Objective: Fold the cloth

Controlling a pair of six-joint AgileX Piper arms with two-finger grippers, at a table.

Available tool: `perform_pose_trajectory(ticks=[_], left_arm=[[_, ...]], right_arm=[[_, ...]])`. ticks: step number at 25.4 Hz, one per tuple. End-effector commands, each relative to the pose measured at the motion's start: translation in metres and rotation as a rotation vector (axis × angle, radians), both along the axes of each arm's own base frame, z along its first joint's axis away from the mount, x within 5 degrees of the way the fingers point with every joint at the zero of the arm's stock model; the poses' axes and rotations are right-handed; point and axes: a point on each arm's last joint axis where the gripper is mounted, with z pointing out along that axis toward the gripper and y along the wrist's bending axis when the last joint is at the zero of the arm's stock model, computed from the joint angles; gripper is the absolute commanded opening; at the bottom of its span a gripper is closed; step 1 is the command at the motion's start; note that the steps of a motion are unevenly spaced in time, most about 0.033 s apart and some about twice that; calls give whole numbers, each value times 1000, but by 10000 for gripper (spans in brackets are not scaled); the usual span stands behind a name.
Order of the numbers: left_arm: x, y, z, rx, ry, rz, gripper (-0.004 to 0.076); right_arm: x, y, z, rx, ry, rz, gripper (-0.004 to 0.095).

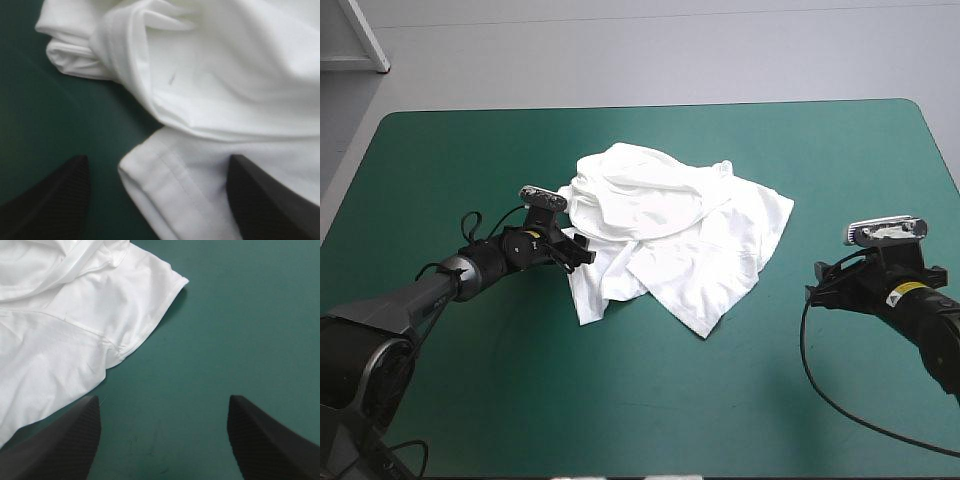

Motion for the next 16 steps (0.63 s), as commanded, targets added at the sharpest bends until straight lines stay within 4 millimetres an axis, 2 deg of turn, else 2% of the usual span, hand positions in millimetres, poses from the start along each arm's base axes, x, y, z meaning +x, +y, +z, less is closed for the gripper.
perform_pose_trajectory(ticks=[1, 2, 3, 4, 5, 10, 16], left_arm=[[2, -3, 14, -53, -34, 33, 307], [2, -3, 14, -53, -29, 31, 237], [1, -3, 13, -54, -22, 28, 115], [1, -3, 13, -53, -19, 25, 53], [0, -4, 13, -49, -8, 15, 22], [-1, -4, 11, -51, 9, 7, 22], [-2, -5, 11, -49, 22, -2, 21]], right_arm=[[11, 1, 21, 11, -149, -5, 671], [16, 2, 21, 17, -141, -10, 671], [25, 3, 21, 24, -118, -16, 671], [32, 4, 22, 31, -106, -21, 671], [47, 5, 21, 33, -72, -29, 671], [103, 12, 16, 30, -4, -34, 671], [171, 21, -11, 12, 121, -33, 671]])
